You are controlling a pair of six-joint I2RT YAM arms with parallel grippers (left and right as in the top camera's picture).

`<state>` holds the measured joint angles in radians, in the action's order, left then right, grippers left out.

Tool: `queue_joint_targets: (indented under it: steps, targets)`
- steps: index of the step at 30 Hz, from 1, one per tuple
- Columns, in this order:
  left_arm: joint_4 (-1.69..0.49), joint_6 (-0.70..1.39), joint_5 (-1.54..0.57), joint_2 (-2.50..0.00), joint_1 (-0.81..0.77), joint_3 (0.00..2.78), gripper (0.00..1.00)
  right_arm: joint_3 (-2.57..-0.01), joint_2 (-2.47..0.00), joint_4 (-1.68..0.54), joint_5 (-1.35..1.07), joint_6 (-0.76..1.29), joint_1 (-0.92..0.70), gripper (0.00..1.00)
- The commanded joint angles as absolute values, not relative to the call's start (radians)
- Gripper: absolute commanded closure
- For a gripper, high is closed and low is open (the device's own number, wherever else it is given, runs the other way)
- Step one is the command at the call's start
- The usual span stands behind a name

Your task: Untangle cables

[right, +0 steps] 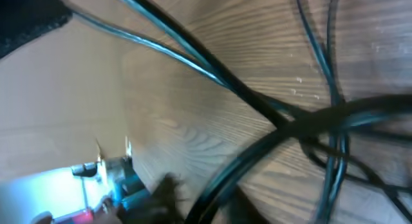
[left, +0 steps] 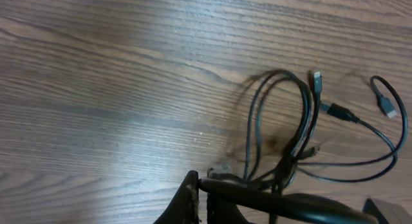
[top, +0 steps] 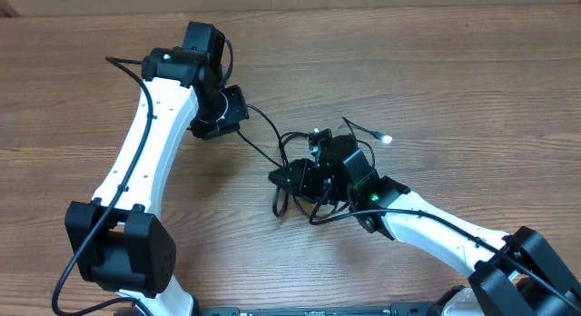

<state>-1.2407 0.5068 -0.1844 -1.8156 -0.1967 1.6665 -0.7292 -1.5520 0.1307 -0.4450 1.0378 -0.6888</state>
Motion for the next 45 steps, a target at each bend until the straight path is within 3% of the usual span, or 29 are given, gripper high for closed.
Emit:
queue_joint_targets:
  steps: [1, 12, 25, 36, 41, 45]
  targets:
    - [-1.242, 0.524, -0.199, -1.806, -0.204, 1.661, 0.96, -0.735, -1.563, 0.112, -0.382, 1.017, -0.694, 0.96]
    - [-1.264, 0.524, -0.018, -1.806, -0.200, 1.661, 0.96, -0.735, -1.462, 0.230, -0.543, 1.018, -0.656, 0.96]
    - [-1.280, 0.588, 0.198, -1.812, -0.068, 1.650, 0.96, -0.746, -0.992, 0.219, -0.778, 1.111, -0.335, 0.96]
    - [-1.310, 0.587, 0.190, -1.812, 0.183, 1.650, 0.96, -0.767, -0.854, -0.198, -0.768, 0.926, 0.176, 0.96]
    - [-1.308, 0.587, 0.121, -1.812, 0.262, 1.650, 0.96, -0.767, -0.885, -0.356, -0.746, 0.836, 0.326, 0.96]
    - [-1.284, 0.533, -0.044, -1.812, 0.276, 1.650, 0.96, -0.767, -0.900, -0.332, -0.833, 0.838, 0.349, 0.96]
